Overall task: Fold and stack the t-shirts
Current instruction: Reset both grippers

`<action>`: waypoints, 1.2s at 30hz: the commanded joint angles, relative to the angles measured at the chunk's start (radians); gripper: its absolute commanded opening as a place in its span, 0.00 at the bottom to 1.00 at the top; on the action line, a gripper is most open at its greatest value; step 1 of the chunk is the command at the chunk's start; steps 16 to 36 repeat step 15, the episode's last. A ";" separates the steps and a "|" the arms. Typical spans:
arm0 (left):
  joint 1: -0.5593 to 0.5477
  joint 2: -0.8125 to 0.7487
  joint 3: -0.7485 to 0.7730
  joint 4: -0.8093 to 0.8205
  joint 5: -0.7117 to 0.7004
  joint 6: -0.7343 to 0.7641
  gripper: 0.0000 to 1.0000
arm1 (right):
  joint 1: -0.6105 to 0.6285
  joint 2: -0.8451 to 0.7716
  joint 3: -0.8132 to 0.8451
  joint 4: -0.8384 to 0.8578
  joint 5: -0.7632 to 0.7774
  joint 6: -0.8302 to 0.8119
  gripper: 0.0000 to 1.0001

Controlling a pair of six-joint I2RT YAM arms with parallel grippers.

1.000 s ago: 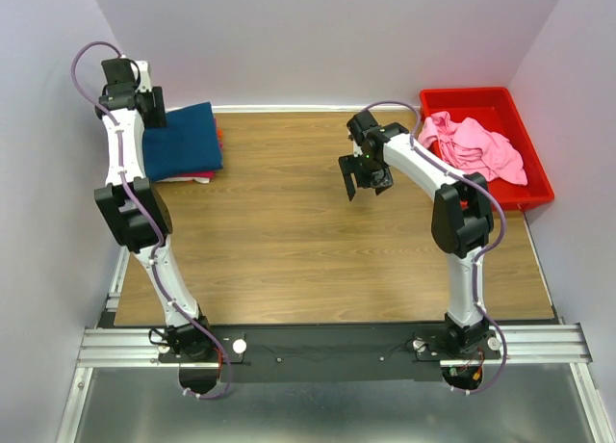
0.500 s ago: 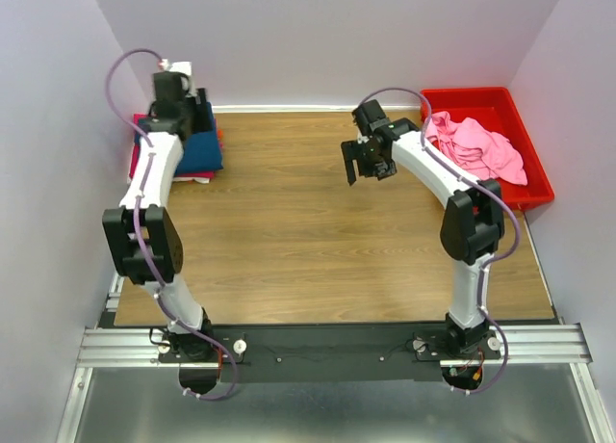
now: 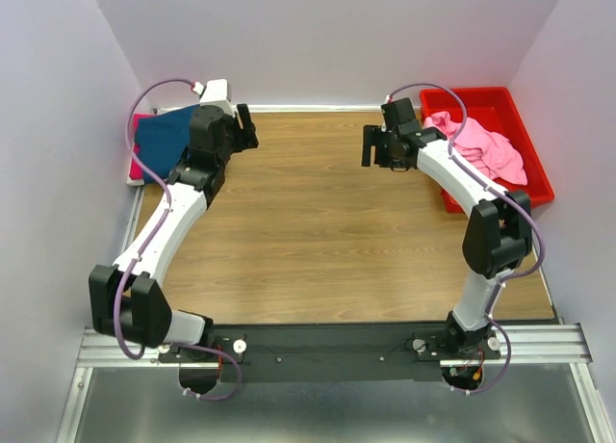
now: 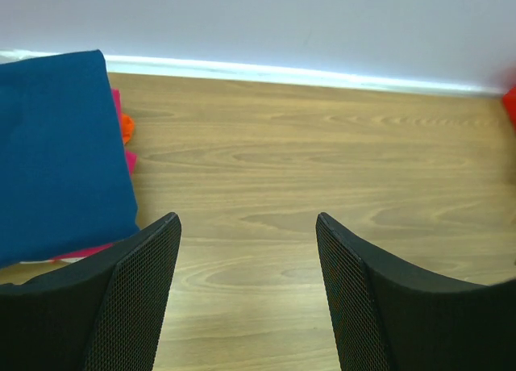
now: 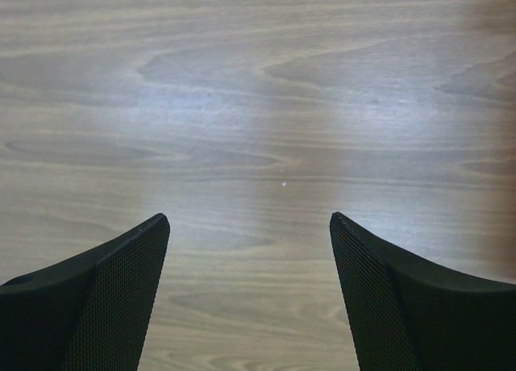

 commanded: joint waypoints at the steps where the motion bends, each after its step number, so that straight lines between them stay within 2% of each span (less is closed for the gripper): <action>1: -0.011 -0.076 -0.065 0.087 -0.089 -0.066 0.75 | -0.038 -0.062 -0.059 0.132 0.020 0.057 0.87; 15: -0.012 -0.100 -0.080 0.099 -0.122 -0.047 0.76 | -0.067 -0.120 -0.134 0.186 0.071 0.114 0.87; 36: -0.012 -0.100 -0.080 0.099 -0.122 -0.047 0.76 | -0.067 -0.120 -0.134 0.186 0.071 0.114 0.87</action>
